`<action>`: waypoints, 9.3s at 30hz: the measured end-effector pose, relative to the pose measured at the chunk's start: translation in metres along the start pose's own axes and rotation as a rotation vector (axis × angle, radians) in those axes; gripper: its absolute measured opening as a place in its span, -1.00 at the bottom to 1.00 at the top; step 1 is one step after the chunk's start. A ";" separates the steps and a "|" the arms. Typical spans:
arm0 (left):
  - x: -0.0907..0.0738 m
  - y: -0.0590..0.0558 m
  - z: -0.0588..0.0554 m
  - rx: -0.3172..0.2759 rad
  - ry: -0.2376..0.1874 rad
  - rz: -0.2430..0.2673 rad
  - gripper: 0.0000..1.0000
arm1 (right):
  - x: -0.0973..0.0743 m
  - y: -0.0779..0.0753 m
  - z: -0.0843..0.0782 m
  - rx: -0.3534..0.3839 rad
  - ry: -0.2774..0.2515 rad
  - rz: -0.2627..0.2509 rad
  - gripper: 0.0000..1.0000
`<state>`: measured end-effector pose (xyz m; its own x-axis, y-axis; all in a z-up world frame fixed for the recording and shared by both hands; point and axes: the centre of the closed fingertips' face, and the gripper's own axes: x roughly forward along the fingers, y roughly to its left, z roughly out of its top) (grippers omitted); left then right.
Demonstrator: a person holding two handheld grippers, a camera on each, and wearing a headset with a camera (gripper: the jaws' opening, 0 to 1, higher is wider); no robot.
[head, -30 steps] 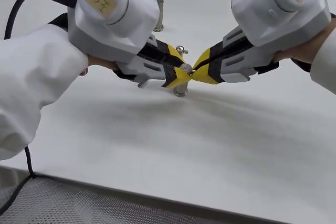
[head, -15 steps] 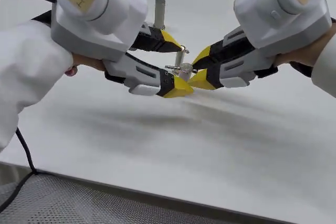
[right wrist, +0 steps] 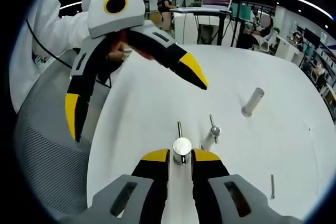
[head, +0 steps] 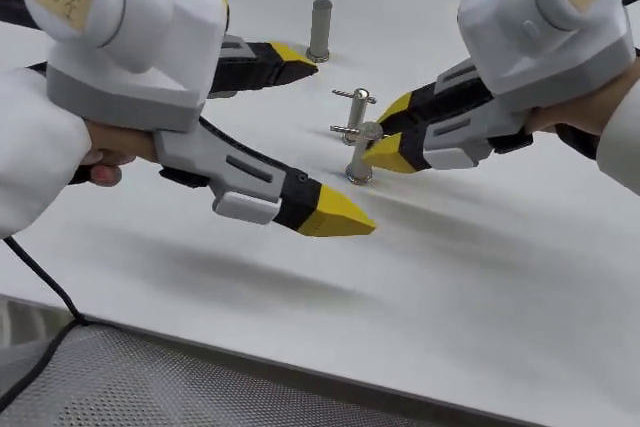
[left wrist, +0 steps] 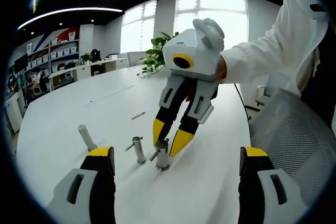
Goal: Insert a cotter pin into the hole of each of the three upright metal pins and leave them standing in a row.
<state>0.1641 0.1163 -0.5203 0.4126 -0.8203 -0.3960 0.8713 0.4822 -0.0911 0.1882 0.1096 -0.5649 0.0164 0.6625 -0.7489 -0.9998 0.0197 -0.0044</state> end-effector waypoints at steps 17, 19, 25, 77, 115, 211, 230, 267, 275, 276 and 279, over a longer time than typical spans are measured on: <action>-0.005 -0.006 -0.010 -0.025 0.044 0.032 0.97 | 0.008 -0.001 0.000 0.021 -0.016 0.006 -0.83; -0.007 -0.006 -0.011 -0.028 0.047 0.034 0.97 | 0.007 0.000 0.000 0.012 -0.014 0.005 -0.83; -0.011 -0.006 -0.009 -0.046 0.036 0.054 0.97 | 0.005 0.004 -0.001 -0.005 -0.006 0.002 -0.85; -0.017 -0.005 -0.001 -0.136 -0.034 0.067 0.97 | -0.027 -0.039 -0.036 -0.010 -0.043 0.010 -0.84; -0.023 -0.002 0.010 -0.156 -0.045 0.110 0.96 | -0.076 -0.029 -0.015 0.157 -0.188 -0.129 -0.27; 0.009 0.148 0.039 -0.252 -0.154 0.389 0.33 | -0.093 0.021 -0.090 0.498 -0.147 -0.272 0.97; 0.042 0.186 -0.008 -0.228 0.011 0.453 -0.24 | -0.094 0.031 -0.098 0.551 -0.143 -0.285 0.94; 0.051 0.206 -0.011 -0.150 0.016 0.468 -0.81 | -0.088 0.044 -0.090 0.542 -0.128 -0.257 0.90; 0.034 0.196 -0.009 -0.174 0.007 0.467 -0.82 | -0.092 0.035 -0.088 0.527 -0.127 -0.278 0.89; 0.032 0.194 -0.007 -0.175 0.001 0.468 -0.82 | -0.093 0.035 -0.087 0.524 -0.128 -0.279 0.89; 0.023 0.188 0.000 -0.167 -0.009 0.467 -0.82 | -0.094 0.031 -0.085 0.519 -0.131 -0.287 0.89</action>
<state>0.3374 0.1888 -0.5467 0.7517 -0.5068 -0.4220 0.5384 0.8411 -0.0509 0.1544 -0.0157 -0.5503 0.3191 0.6625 -0.6777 -0.8194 0.5521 0.1540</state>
